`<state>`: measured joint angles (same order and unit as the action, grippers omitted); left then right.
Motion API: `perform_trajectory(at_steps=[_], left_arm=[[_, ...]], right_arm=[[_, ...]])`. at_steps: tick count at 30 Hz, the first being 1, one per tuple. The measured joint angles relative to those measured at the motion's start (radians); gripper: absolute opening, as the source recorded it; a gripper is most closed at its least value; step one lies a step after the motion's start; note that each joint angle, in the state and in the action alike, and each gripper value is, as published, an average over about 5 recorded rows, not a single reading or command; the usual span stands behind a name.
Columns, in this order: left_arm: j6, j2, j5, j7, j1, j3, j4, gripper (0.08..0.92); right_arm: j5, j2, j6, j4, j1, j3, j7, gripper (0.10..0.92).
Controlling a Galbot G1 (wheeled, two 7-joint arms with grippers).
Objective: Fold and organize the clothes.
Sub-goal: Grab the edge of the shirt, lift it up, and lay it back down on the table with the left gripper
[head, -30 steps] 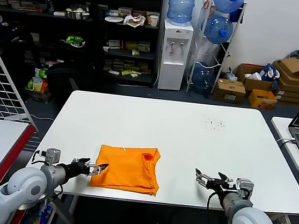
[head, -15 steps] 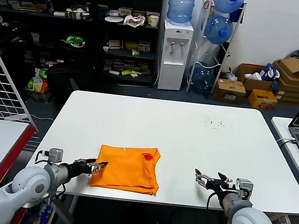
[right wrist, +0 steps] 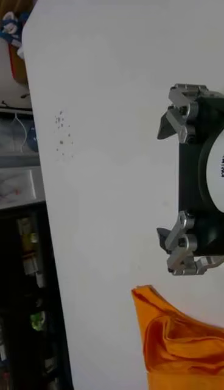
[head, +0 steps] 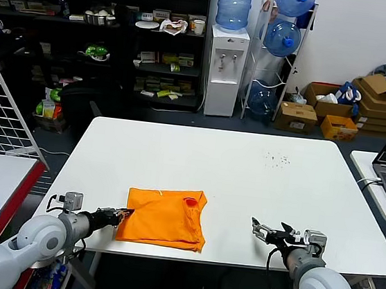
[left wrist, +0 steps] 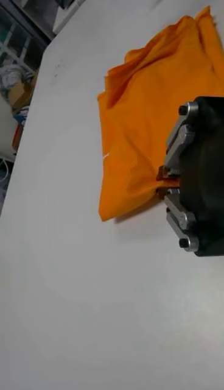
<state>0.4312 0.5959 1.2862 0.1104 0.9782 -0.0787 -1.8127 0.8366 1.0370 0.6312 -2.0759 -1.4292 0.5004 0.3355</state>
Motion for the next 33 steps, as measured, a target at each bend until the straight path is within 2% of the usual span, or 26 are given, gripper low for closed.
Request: perform_trajectory(at_steps=[4, 15, 24, 33], left_arm=[[-0.001, 0.005, 0.006, 0.008, 0.003, 0.007, -0.007, 0.092], [0.008, -0.012, 0.041, 0.076, 0.027, 0.059, -0.064, 0.092], [0.039, -0.136, 0.093, 0.163, 0.043, 0.117, -0.139, 0.092], [0.063, -0.275, 0.129, 0.245, 0.06, 0.178, -0.155, 0.092]], right_arm=[[0.0, 0.0, -0.001, 0.0, 0.0, 0.0, 0.0, 0.921], [-0.006, -0.004, -0.013, 0.01, 0.014, -0.004, -0.01, 0.921], [-0.033, -0.003, -0.041, 0.043, 0.049, -0.026, -0.043, 0.921], [-0.044, -0.01, -0.074, 0.077, 0.071, -0.029, -0.077, 0.921]])
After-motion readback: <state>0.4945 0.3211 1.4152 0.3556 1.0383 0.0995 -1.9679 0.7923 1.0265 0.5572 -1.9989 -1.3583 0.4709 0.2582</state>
